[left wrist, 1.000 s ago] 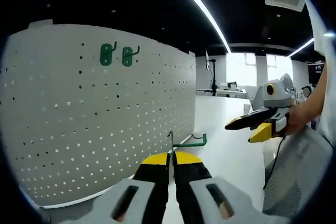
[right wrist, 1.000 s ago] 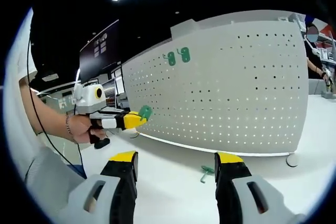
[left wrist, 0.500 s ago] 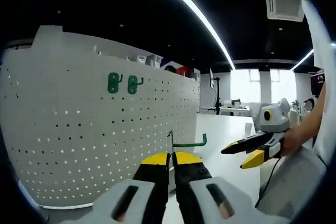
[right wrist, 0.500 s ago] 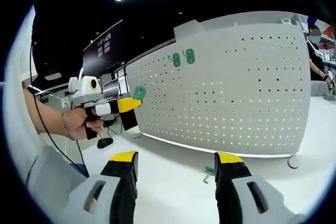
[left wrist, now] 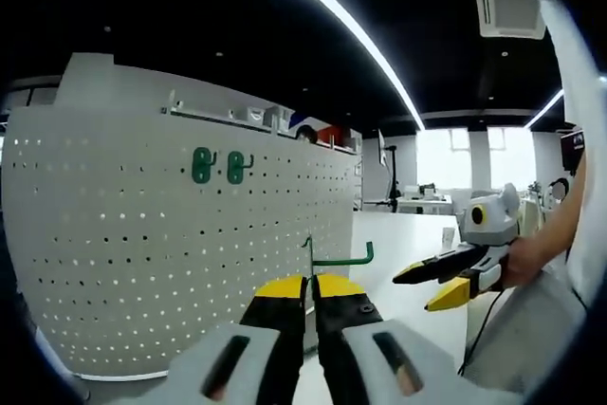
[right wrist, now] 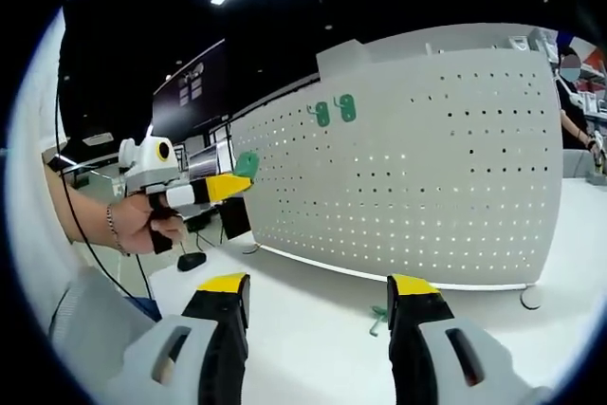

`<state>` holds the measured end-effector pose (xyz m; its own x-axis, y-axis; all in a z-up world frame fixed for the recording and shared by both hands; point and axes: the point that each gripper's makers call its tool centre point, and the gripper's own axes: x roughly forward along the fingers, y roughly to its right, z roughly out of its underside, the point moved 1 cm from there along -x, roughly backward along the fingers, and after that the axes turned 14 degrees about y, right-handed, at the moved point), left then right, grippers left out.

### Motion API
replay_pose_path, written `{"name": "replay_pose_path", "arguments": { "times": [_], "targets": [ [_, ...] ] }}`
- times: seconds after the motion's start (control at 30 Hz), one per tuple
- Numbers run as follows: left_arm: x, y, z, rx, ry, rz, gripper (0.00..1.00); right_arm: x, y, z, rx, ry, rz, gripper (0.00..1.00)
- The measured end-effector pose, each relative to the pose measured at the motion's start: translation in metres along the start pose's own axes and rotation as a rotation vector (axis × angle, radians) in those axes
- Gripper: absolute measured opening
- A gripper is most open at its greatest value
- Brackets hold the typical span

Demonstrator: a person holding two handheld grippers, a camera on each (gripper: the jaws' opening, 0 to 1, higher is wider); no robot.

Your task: Insert the hook assembly into the mounting plate slot until the hook locks in place.

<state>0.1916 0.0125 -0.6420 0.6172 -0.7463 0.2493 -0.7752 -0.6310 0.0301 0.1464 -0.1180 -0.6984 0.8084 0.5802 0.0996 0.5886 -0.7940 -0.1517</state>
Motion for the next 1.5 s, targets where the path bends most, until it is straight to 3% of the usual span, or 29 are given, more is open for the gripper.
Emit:
{"name": "replay_pose_path", "arguments": {
  "times": [0.17, 0.37, 0.83, 1.5],
  "targets": [
    [0.0, -0.002, 0.002, -0.003, -0.003, -0.004, 0.02, 0.003, -0.007, -0.027, 0.016, 0.132, -0.031, 0.58],
    [0.0, -0.003, 0.0, 0.001, -0.001, -0.01, 0.02, 0.006, -0.019, -0.049, 0.042, 0.215, -0.087, 0.62],
    [-0.003, -0.005, 0.0, 0.003, 0.001, -0.026, 0.02, 0.022, -0.038, -0.05, 0.052, 0.199, -0.165, 0.61],
    [-0.005, -0.005, -0.001, 0.005, 0.003, -0.043, 0.02, 0.065, -0.06, -0.056, 0.084, 0.214, -0.236, 0.56]
  ]
}}
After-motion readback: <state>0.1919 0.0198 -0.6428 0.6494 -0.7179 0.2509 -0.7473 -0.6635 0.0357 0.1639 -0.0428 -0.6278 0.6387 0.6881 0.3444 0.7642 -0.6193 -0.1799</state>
